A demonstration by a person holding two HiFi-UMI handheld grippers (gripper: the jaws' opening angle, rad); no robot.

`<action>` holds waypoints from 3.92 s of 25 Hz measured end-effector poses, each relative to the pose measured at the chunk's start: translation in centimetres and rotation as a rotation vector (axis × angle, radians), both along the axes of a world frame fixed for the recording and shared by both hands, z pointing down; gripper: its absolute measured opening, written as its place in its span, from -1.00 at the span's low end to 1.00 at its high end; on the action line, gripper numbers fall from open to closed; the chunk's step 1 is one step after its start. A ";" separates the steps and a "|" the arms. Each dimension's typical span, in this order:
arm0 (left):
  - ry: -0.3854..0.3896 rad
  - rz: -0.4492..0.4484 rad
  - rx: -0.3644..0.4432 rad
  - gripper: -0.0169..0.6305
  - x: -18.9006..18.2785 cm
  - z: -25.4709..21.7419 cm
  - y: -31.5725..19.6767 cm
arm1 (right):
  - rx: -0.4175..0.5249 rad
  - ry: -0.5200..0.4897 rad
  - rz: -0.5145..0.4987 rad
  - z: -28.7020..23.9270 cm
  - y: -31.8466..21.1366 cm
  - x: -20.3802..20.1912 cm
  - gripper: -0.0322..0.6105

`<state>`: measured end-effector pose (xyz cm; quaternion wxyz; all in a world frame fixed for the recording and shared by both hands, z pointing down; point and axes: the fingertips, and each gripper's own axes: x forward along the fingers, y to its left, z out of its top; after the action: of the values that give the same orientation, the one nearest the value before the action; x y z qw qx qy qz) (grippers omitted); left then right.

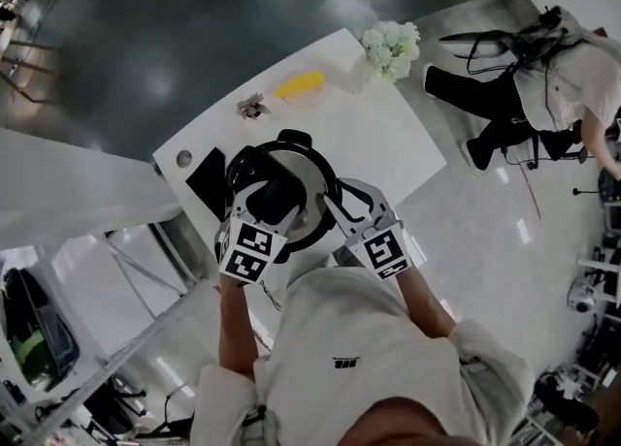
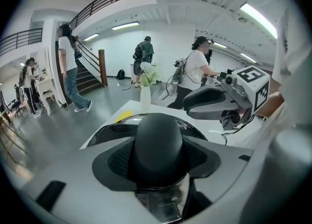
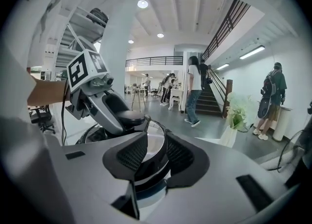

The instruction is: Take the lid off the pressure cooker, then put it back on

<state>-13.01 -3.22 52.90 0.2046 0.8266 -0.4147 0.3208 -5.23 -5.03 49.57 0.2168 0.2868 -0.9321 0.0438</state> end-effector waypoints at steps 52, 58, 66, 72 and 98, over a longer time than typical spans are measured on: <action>0.042 -0.014 0.104 -0.07 -0.1 -4.4 0.3 | 0.100 0.003 0.086 -2.7 1.1 0.9 -0.53; 0.028 -0.040 0.120 -0.07 0.5 -5.5 -0.8 | 0.152 -0.017 0.051 -3.1 -0.4 2.1 -0.53; -0.002 -0.100 0.128 -0.07 3.0 -6.5 -2.6 | 0.111 -0.042 0.018 -3.9 -2.5 5.2 -0.53; -0.019 -0.142 0.123 -0.07 6.3 -6.9 -4.6 | 0.090 -0.057 -0.020 -4.3 -4.8 8.5 -0.53; -0.002 -0.133 0.088 -0.07 20.5 -4.5 -13.8 | 0.110 -0.068 -0.051 -2.6 -14.2 21.1 -0.53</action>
<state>7.47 -17.01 48.39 0.1885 0.8049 -0.4828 0.2890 15.84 -19.27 46.98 0.1701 0.2728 -0.9469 -0.0032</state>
